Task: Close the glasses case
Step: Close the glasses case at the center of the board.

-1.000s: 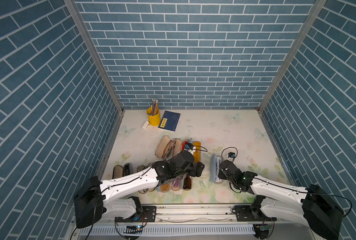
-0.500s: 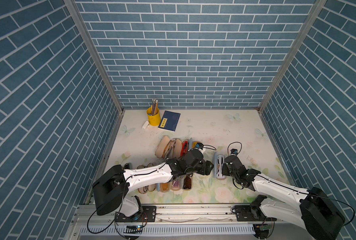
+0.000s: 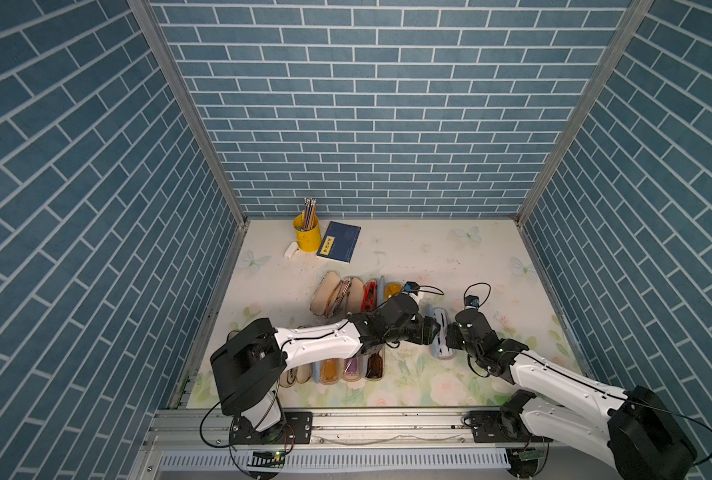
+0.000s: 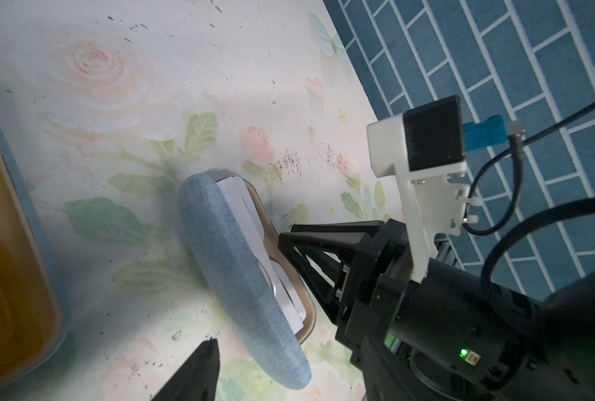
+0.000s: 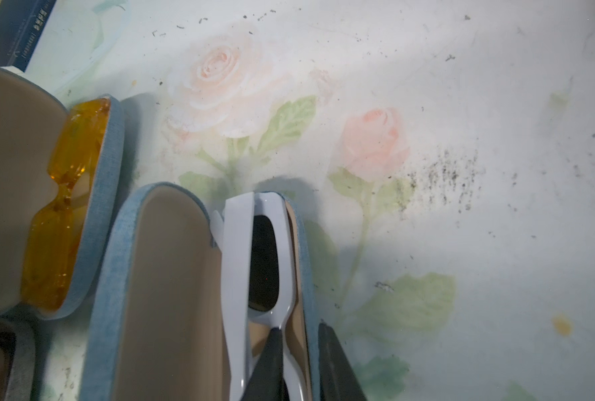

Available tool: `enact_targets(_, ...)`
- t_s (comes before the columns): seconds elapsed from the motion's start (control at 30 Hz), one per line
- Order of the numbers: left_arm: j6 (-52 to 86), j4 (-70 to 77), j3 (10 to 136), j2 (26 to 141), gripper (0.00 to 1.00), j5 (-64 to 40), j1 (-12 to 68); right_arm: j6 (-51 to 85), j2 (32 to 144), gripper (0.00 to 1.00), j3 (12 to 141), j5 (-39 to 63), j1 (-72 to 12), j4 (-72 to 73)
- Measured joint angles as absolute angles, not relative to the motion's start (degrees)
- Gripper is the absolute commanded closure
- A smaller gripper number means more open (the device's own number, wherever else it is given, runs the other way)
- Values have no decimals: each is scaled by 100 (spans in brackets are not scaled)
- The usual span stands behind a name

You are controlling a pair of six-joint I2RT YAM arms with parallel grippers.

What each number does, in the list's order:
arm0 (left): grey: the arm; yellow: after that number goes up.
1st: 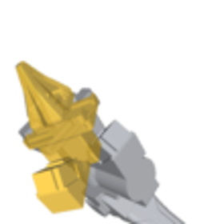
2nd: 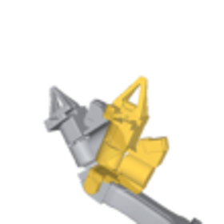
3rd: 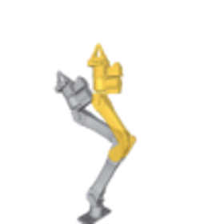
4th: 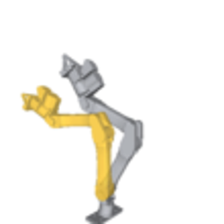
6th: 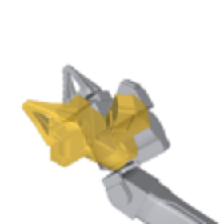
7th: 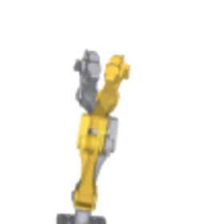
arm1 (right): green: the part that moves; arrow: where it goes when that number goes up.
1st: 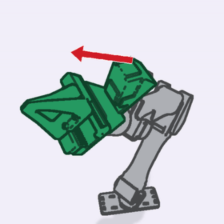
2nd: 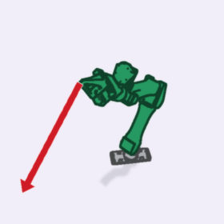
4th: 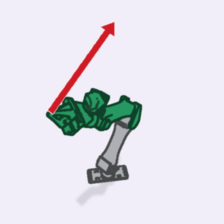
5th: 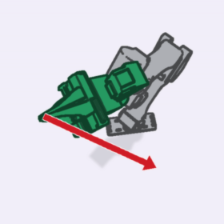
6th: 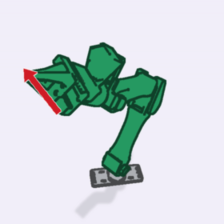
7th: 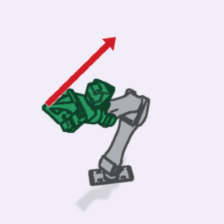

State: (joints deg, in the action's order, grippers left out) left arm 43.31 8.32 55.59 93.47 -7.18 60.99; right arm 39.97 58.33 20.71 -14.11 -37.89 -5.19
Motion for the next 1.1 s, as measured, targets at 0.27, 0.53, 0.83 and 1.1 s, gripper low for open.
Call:
enact_targets(0.27, 4458, 985, 5614, 9550, 34, -775, 6099, 3850, 5623, 77, 2069, -1092, -3546, -558)
enact_targets(0.53, 4792, 1402, 5572, 9590, 40, -812, 6088, 3568, 5596, 75, 1931, -294, -2895, -497)
enact_targets(0.83, 5207, 1804, 5402, 9647, 44, -937, 6088, 3267, 5592, 75, 1649, 718, -1984, -220)
enact_targets(1.1, 5199, 1791, 5411, 9732, 49, -978, 6088, 3225, 5592, 76, 1468, 1306, -1833, 178)
